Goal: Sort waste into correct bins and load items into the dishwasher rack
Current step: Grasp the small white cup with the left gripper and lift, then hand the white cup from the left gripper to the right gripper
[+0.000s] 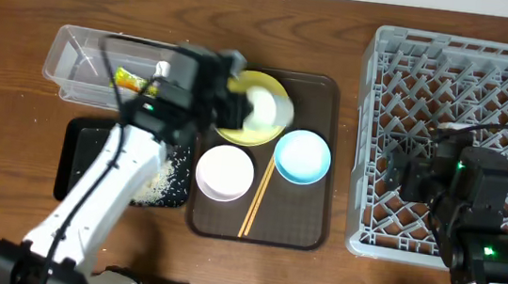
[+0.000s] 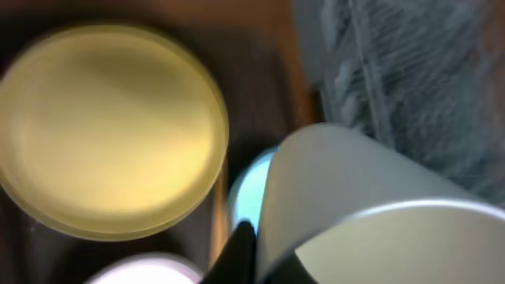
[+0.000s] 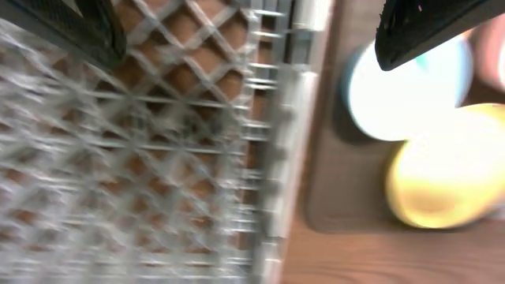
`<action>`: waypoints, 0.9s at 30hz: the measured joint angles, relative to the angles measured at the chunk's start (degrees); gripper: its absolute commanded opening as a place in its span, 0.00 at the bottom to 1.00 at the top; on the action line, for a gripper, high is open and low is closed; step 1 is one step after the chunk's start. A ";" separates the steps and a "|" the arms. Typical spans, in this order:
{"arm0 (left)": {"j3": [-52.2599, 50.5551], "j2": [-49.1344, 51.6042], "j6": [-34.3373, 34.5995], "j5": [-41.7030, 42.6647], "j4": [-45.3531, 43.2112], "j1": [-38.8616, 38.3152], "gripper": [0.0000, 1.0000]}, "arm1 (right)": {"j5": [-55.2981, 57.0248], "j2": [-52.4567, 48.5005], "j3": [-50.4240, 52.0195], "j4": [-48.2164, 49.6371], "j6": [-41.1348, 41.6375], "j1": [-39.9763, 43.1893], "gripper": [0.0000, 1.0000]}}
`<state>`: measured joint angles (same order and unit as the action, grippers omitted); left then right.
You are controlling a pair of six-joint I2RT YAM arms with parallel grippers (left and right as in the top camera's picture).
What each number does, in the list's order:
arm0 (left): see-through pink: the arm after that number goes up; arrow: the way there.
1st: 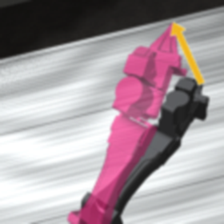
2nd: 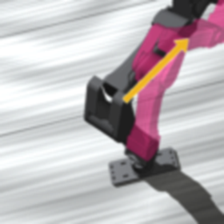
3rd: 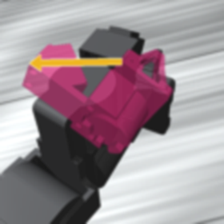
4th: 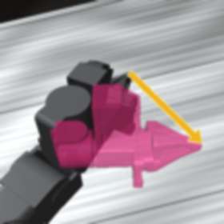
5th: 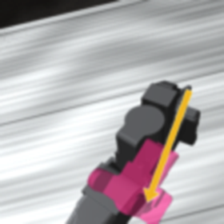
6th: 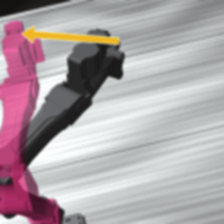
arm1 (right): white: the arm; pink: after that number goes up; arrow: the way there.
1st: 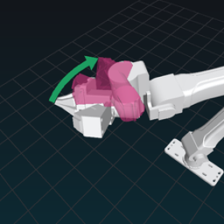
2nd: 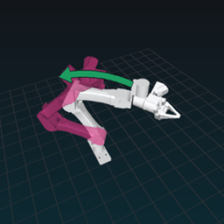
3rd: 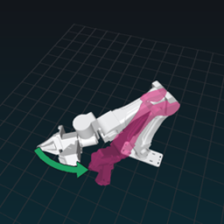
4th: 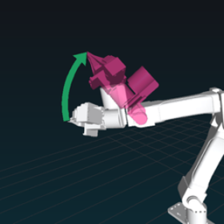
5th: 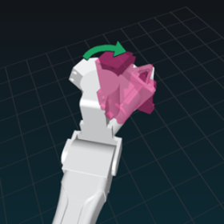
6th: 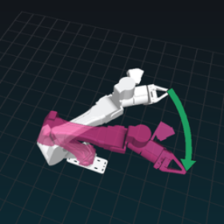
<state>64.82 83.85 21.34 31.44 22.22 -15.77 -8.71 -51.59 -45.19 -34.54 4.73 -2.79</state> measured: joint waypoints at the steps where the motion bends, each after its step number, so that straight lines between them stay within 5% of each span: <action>1: 0.02 1.18 2.43 3.69 -3.50 1.40 0.06 | -3.04 -0.26 -0.02 0.15 -0.39 0.00 0.99; 6: 0.13 8.39 11.28 25.66 -17.88 2.84 0.06 | -19.41 -4.48 -0.09 -0.11 -3.30 -0.35 0.99; 12: 0.13 12.48 16.37 42.56 -19.32 0.98 0.06 | -30.34 -11.78 -0.09 5.57 -6.03 -3.21 0.99; 27: 0.13 12.48 18.08 50.10 -19.67 -2.47 0.06 | -57.96 -20.68 -0.09 37.48 -8.31 -4.26 0.91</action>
<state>64.95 96.33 39.42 81.54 2.55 -18.24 -66.67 -72.27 -45.28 2.94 -3.57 -7.05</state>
